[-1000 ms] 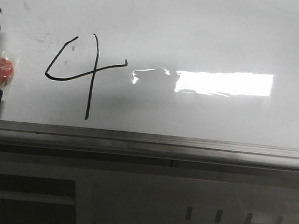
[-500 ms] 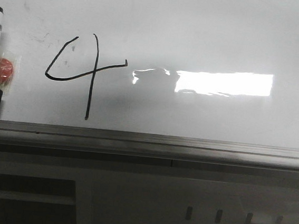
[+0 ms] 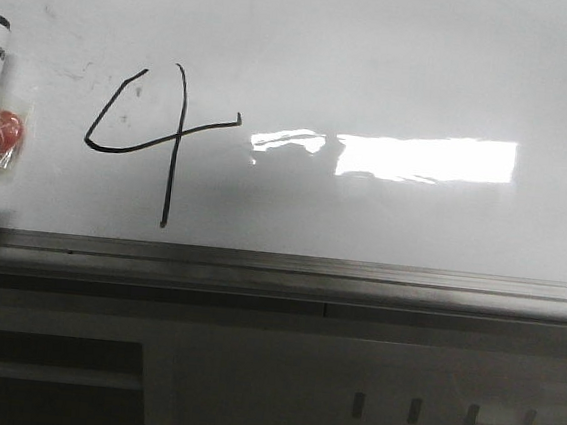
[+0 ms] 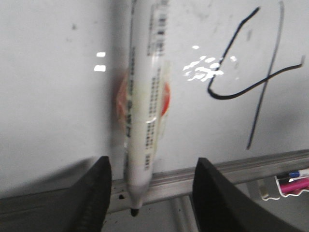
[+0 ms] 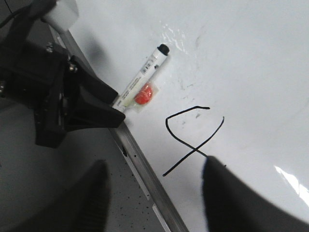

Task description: Write number 4 on whiteboard

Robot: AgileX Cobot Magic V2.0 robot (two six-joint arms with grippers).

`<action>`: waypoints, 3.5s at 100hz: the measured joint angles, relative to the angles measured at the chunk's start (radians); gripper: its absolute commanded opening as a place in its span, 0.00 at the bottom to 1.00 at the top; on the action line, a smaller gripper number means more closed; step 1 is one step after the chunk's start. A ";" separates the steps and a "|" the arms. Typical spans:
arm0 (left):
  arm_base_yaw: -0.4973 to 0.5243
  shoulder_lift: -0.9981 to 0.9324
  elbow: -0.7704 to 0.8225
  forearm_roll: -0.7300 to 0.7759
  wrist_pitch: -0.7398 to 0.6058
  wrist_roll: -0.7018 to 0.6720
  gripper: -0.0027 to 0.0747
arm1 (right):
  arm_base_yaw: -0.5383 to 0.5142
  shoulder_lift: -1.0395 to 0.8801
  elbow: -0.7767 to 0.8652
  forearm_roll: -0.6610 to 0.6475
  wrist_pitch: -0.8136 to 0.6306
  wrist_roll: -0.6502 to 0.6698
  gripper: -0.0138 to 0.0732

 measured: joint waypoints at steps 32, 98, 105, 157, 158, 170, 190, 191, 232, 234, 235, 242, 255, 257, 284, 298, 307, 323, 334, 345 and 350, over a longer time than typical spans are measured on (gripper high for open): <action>0.000 -0.414 0.001 0.076 0.036 0.000 0.01 | 0.000 -0.174 0.156 -0.012 -0.104 0.000 0.09; 0.000 -0.881 0.040 0.423 0.230 0.000 0.01 | 0.000 -0.952 1.010 0.004 -0.635 0.000 0.08; 0.000 -0.881 0.047 0.423 0.235 0.000 0.01 | 0.000 -0.984 1.021 0.006 -0.642 0.000 0.08; 0.002 -0.881 0.063 0.423 0.242 0.002 0.01 | 0.000 -0.998 1.025 0.006 -0.644 0.000 0.08; 0.002 -0.881 0.066 0.423 0.242 0.002 0.01 | 0.000 -0.998 1.025 0.006 -0.644 0.000 0.08; 0.044 -0.881 0.103 0.434 0.242 0.002 0.01 | 0.000 -0.998 1.025 0.006 -0.644 0.000 0.08; 0.268 -0.881 0.192 0.411 0.242 0.002 0.01 | 0.000 -0.998 1.025 0.006 -0.644 0.000 0.08; 0.286 -0.881 0.196 0.412 0.242 0.002 0.01 | 0.000 -0.998 1.025 0.006 -0.644 0.000 0.08; 0.457 -0.881 0.389 0.427 0.152 0.004 0.01 | 0.000 -1.000 1.025 0.006 -0.644 0.000 0.08; 0.457 -0.881 0.389 0.428 0.152 0.004 0.01 | 0.000 -1.000 1.025 0.006 -0.644 0.000 0.08; 0.457 -0.881 0.389 0.427 0.152 0.004 0.01 | 0.000 -1.000 1.025 0.006 -0.644 0.000 0.08; 0.457 -0.881 0.389 0.427 0.154 0.004 0.01 | 0.000 -1.000 1.025 0.006 -0.644 0.000 0.08; 0.457 -0.881 0.389 0.429 0.154 0.004 0.01 | 0.000 -1.000 1.025 0.006 -0.644 0.000 0.08; 0.457 -0.881 0.389 0.429 0.154 0.004 0.01 | 0.000 -1.000 1.025 0.006 -0.644 0.000 0.08; 0.457 -0.881 0.389 0.429 0.154 0.004 0.01 | 0.000 -1.000 1.025 0.006 -0.644 0.000 0.08; 0.457 -0.881 0.389 0.429 0.154 0.004 0.01 | 0.000 -1.000 1.025 0.006 -0.644 0.000 0.08; 0.457 -0.881 0.389 0.429 0.154 0.004 0.01 | 0.000 -1.000 1.025 0.006 -0.644 0.000 0.08; 0.457 -0.881 0.389 0.429 0.154 0.004 0.01 | 0.000 -1.000 1.025 0.006 -0.644 0.000 0.08; 0.457 -0.881 0.389 0.429 0.156 0.004 0.01 | 0.000 -1.000 1.025 0.006 -0.644 0.000 0.08; 0.457 -0.881 0.389 0.429 0.156 0.004 0.01 | 0.000 -1.000 1.025 0.006 -0.644 0.000 0.08; 0.457 -0.881 0.389 0.429 0.156 0.004 0.01 | 0.000 -1.000 1.025 0.006 -0.644 0.000 0.08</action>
